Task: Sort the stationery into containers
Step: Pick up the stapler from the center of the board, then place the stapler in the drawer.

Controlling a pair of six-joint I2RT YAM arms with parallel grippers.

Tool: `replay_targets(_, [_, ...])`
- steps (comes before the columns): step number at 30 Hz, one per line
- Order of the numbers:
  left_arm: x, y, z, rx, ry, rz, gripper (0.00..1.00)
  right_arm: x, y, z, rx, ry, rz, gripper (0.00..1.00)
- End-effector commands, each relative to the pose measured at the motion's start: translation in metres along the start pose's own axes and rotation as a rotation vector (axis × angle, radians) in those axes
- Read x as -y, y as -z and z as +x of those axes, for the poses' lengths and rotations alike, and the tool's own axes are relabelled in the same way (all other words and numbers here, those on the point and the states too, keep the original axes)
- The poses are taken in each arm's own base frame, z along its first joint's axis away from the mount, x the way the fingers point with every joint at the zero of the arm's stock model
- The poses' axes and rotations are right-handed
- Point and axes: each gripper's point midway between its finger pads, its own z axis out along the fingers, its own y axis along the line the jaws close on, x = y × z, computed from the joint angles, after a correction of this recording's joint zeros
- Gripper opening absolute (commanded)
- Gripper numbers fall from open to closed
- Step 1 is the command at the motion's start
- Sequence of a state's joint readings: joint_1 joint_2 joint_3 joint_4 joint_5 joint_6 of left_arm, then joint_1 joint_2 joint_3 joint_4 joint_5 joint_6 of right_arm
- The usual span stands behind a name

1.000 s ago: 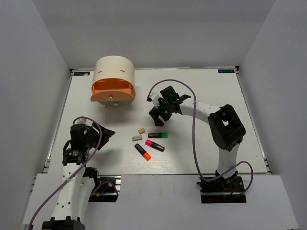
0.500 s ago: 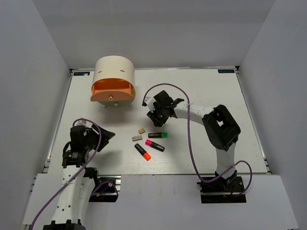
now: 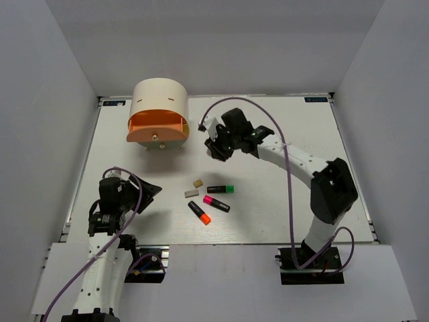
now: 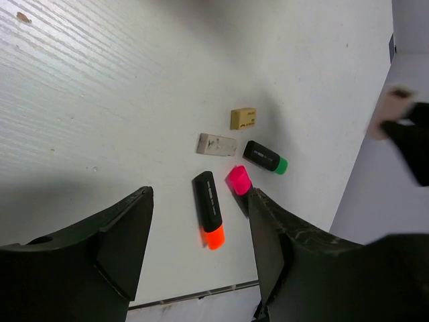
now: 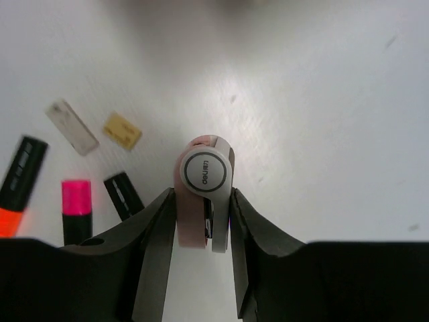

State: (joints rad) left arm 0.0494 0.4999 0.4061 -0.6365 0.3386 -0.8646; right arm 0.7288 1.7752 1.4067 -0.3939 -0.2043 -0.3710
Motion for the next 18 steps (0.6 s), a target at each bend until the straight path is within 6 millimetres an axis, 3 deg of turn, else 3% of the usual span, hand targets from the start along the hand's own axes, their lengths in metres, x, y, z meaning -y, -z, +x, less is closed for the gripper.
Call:
replay_targets(1, [0.005, -0.002, 0.002, -0.006, -0.009, 0.041, 0.69, 0.010, 0.067, -0.117, 0.342, 0.155, 0.050, 0.30])
replay_targets(4, [0.004, -0.003, 0.002, 0.000, -0.012, 0.047, 0.69, 0.005, 0.089, -0.161, 0.473, 0.207, 0.044, 0.30])
replay_targets(10, [0.007, -0.001, 0.003, -0.002, -0.016, 0.060, 0.69, -0.001, 0.099, -0.222, 0.658, 0.260, 0.050, 0.30])
replay_targets(13, [0.008, 0.000, 0.002, 0.004, -0.019, 0.066, 0.69, -0.003, 0.096, -0.251, 0.746, 0.267, 0.058, 0.32])
replay_targets(15, [0.005, -0.002, 0.004, -0.002, -0.016, 0.060, 0.69, -0.009, 0.082, -0.262, 0.779, 0.253, 0.039, 0.32])
replay_targets(18, [0.006, -0.001, 0.003, 0.004, -0.019, 0.066, 0.69, -0.013, 0.090, -0.292, 0.876, 0.253, 0.040, 0.32])
